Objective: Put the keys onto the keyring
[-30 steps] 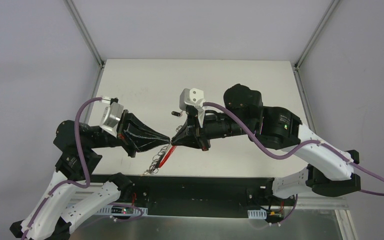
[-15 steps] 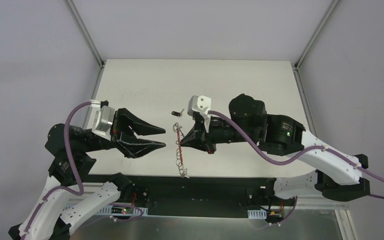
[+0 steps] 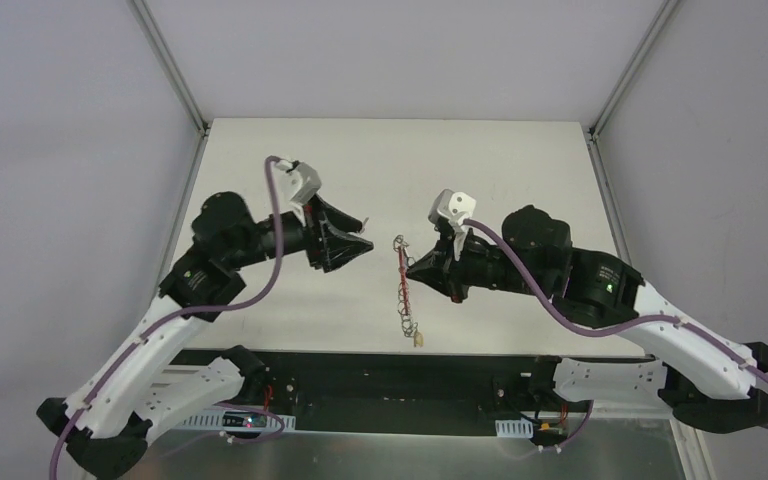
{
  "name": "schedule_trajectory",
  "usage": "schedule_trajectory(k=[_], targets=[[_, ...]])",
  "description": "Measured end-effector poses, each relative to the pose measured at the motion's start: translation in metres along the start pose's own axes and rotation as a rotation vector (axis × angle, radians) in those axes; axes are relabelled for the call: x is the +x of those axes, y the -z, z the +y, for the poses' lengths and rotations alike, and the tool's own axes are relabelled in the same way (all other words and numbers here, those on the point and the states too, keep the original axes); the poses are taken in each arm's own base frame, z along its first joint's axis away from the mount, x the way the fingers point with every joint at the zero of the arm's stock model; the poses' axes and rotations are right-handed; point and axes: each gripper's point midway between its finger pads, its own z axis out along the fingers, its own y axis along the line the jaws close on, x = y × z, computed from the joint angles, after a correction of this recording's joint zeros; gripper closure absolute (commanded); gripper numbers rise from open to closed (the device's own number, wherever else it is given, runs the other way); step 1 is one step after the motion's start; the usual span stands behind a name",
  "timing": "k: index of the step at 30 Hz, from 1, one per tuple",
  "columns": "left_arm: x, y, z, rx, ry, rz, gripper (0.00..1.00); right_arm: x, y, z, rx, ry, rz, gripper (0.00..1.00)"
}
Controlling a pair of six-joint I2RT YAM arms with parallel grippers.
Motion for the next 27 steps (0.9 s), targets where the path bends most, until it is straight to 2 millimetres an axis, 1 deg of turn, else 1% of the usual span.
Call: schedule_trajectory(k=[3, 7, 12, 13, 14, 16, 18, 20, 22, 24, 27], targets=[[0.041, -0.02, 0.039, -0.112, 0.064, 0.111, 0.43, 0.018, 0.002, -0.013, 0.058, -0.038, 0.024, 1.0], [0.093, -0.035, 0.08, -0.235, 0.133, 0.253, 0.41, 0.038, 0.01, -0.026, 0.14, -0.086, 0.048, 1.0], [0.133, -0.045, 0.123, -0.388, 0.18, 0.358, 0.41, 0.049, 0.025, -0.036, 0.214, -0.133, 0.04, 1.0], [0.142, -0.046, 0.133, -0.431, 0.191, 0.379, 0.41, 0.05, 0.028, -0.037, 0.223, -0.141, 0.033, 1.0], [0.155, -0.048, 0.147, -0.483, 0.211, 0.411, 0.41, 0.051, 0.031, -0.038, 0.231, -0.148, 0.028, 1.0], [0.169, -0.049, 0.163, -0.549, 0.23, 0.443, 0.41, 0.054, 0.035, -0.039, 0.245, -0.157, 0.023, 1.0], [0.188, -0.05, 0.187, -0.636, 0.263, 0.482, 0.41, 0.057, 0.038, -0.04, 0.252, -0.165, 0.022, 1.0], [0.211, -0.048, 0.213, -0.731, 0.305, 0.522, 0.41, 0.061, 0.038, -0.04, 0.255, -0.172, 0.028, 1.0], [0.235, -0.04, 0.235, -0.82, 0.345, 0.561, 0.41, 0.066, 0.037, -0.04, 0.257, -0.175, 0.04, 1.0], [0.253, -0.033, 0.248, -0.881, 0.371, 0.595, 0.41, 0.071, 0.035, -0.041, 0.258, -0.176, 0.053, 1.0], [0.271, -0.024, 0.264, -0.952, 0.394, 0.625, 0.41, 0.078, 0.033, -0.042, 0.261, -0.176, 0.071, 1.0]])
